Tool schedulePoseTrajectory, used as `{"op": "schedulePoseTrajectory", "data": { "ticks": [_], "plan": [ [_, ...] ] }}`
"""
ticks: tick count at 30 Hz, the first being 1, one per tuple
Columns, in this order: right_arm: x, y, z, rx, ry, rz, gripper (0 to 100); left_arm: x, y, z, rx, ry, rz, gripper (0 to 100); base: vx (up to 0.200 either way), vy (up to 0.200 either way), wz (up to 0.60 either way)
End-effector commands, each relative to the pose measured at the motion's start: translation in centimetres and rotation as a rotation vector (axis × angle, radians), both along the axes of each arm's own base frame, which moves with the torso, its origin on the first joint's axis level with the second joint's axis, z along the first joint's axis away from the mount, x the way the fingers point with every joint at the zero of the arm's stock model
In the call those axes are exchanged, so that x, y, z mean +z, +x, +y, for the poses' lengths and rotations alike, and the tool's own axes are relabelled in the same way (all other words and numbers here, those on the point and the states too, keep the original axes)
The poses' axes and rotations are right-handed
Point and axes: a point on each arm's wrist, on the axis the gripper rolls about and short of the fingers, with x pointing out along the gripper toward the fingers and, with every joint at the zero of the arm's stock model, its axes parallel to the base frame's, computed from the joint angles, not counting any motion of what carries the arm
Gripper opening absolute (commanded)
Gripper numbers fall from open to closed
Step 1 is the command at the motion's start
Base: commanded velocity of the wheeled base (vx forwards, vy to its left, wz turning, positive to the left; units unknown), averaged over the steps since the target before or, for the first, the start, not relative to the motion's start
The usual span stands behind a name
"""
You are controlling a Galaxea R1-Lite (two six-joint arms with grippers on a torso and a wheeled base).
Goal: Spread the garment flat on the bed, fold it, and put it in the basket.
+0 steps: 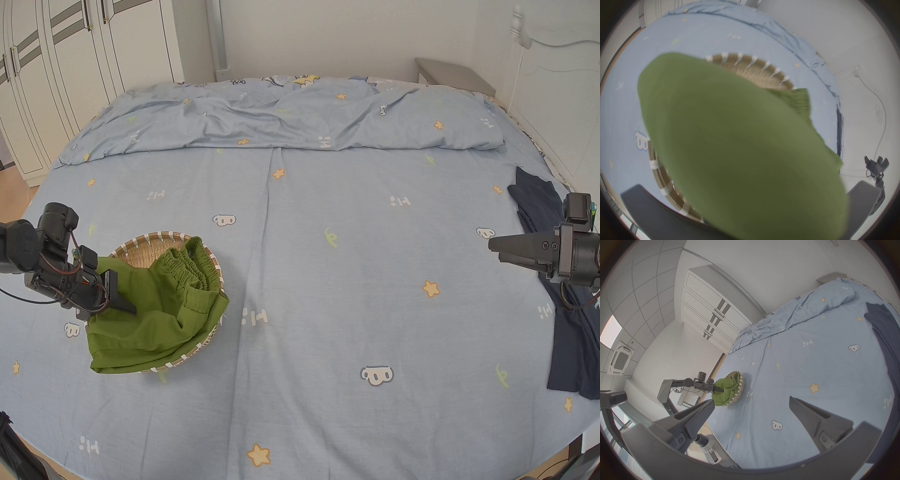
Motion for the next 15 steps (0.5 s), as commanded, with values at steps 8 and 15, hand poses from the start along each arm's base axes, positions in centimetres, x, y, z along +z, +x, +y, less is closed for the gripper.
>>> {"op": "schedulePoseTrajectory", "data": {
  "ticks": [8,15],
  "plan": [
    [0.0,-0.1,0.1,0.005,0.000,-0.001,100,-2.7,3.2,0.6,0.057,-0.014,0.129,100,0.000,0.000,0.00],
    [0.0,-0.1,0.1,0.005,0.000,-0.003,100,1.6,1.1,0.1,0.085,-0.022,0.018,100,0.000,0.000,0.00]
  ]
}}
